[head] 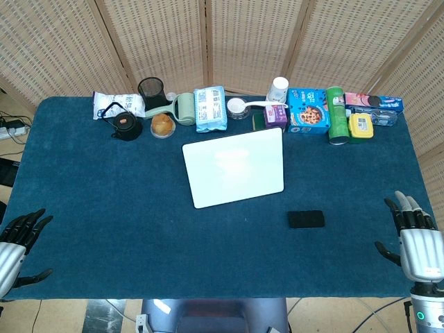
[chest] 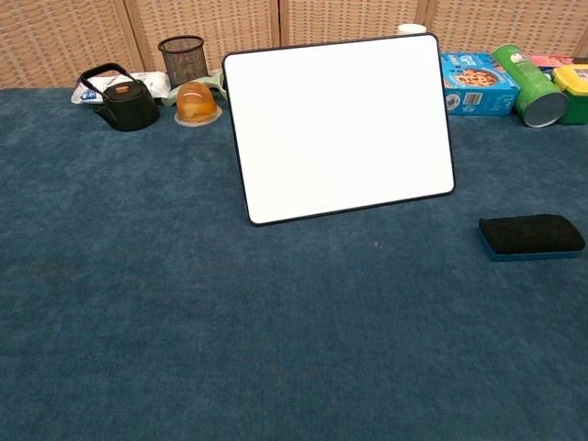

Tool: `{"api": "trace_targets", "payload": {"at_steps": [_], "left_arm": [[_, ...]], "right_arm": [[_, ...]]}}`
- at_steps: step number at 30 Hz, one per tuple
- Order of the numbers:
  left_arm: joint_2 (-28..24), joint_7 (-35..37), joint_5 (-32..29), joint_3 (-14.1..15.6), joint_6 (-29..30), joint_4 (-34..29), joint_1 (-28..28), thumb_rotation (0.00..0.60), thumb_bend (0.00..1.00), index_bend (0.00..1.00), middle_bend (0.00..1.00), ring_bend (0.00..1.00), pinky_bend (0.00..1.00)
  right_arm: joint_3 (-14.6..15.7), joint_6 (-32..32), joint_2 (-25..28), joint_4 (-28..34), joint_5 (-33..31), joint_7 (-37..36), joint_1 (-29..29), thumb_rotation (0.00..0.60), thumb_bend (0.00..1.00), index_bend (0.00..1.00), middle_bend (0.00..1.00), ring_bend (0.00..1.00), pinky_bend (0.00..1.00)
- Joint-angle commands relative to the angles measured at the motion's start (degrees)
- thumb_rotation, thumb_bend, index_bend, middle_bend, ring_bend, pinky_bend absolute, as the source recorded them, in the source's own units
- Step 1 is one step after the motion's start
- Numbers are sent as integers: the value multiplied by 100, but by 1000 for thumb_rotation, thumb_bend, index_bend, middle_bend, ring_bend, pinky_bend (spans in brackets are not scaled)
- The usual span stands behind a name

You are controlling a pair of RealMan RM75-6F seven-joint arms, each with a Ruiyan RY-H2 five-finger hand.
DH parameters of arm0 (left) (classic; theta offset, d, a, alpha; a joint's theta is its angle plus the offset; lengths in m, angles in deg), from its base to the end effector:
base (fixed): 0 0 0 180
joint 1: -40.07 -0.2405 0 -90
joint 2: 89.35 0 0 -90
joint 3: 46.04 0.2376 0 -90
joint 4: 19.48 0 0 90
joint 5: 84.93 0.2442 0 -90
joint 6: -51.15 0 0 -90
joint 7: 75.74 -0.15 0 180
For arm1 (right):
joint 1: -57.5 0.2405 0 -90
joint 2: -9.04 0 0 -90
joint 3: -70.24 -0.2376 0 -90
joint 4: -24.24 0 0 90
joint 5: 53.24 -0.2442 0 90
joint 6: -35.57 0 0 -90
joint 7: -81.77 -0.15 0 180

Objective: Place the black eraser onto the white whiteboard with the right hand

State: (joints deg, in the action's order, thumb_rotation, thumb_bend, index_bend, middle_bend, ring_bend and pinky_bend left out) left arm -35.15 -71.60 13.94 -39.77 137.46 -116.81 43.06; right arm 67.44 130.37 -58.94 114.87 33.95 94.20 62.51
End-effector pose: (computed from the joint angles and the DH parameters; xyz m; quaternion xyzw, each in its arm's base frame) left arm -0.2953 0.1354 0.1334 -0.6731 -0.3943 -0.3660 0.5075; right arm -0.2935 -0.1868 0.1236 0.5918 -0.2818 0.3851 0.6497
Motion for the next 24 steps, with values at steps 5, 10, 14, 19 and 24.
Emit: {"api": "trace_targets", "payload": {"at_steps": [5, 10, 14, 19, 24], "left_arm": [[31, -114, 11, 10, -15, -30, -12, 600, 70, 0, 0, 0, 51], [45, -208, 18, 6, -6, -84, -20, 600, 69, 0, 0, 0, 50], [82, -274, 3, -11, 42, -76, -50, 600, 69, 0, 0, 0, 51], [100, -386, -38, -7, -78, -89, -15, 600, 70, 0, 0, 0, 50], [75, -271, -61, -36, 37, -81, -52, 600, 70, 0, 0, 0, 50]], "right_arm": [[8, -170, 4, 0, -22, -21, -13, 600, 0, 155, 107, 149, 260], [77, -366, -39, -38, 27, 28, 17, 600, 0, 156, 110, 143, 255], [141, -802, -183, -146, 51, 40, 192, 600, 0, 156, 108, 143, 254], [112, -1572, -368, -249, -121, 145, 551, 600, 0, 156, 120, 143, 255], [-98, -2358, -580, -151, -589, 418, 961, 600, 0, 162, 134, 147, 255]]}}
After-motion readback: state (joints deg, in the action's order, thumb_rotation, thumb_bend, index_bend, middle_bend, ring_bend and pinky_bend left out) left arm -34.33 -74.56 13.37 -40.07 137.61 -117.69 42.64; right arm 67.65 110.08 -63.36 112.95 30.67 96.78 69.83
